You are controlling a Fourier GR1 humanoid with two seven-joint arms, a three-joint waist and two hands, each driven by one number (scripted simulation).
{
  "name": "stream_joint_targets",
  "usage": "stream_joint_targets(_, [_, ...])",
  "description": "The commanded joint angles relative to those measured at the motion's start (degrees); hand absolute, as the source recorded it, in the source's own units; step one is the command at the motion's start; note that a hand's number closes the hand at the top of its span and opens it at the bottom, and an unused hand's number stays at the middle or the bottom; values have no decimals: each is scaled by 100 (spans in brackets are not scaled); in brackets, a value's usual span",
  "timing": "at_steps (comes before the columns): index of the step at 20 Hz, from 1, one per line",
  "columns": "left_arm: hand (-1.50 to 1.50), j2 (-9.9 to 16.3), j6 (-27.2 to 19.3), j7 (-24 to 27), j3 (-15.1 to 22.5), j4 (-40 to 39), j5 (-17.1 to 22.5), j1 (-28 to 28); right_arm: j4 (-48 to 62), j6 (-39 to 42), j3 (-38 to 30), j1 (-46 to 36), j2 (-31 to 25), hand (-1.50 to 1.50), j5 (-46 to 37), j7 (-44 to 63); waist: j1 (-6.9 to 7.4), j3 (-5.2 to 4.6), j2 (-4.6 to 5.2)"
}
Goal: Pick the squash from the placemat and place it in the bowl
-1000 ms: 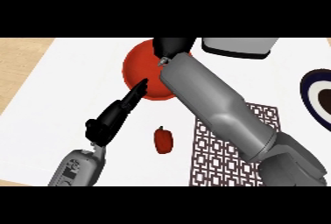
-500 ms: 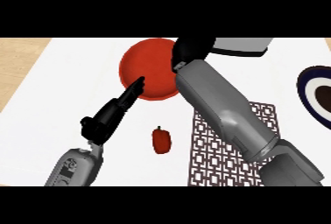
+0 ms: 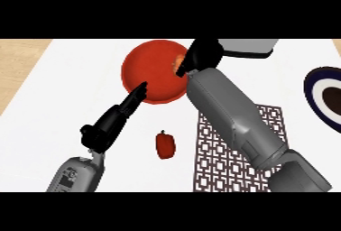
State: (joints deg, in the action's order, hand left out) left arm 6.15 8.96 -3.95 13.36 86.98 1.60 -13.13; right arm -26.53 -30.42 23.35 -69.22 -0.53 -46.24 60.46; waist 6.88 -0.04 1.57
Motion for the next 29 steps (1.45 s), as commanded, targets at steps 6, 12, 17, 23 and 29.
stream_joint_targets(6, [0,71,-62,136,-170,45,15,230,77,-2360,-147,-151,50,-150,-466,964,-308,-3,-108])
stream_joint_targets(12, [0,88,-134,38,-303,32,46,272,-18,-3306,-437,158,50,-150,-544,1121,-528,-2,-172])
stream_joint_targets(17, [0,60,-365,59,-309,89,-114,585,-393,-3944,-578,882,50,-150,-838,992,-903,0,-286])
stream_joint_targets(23, [0,191,-332,30,-473,233,-29,742,-1413,-4165,-380,2184,51,-150,-1250,859,-1152,-2,-366])
stream_joint_targets(29, [0,150,-338,252,-461,201,-46,1017,-3181,-4001,-61,3737,22,-150,-1641,710,-1208,-9,-342])
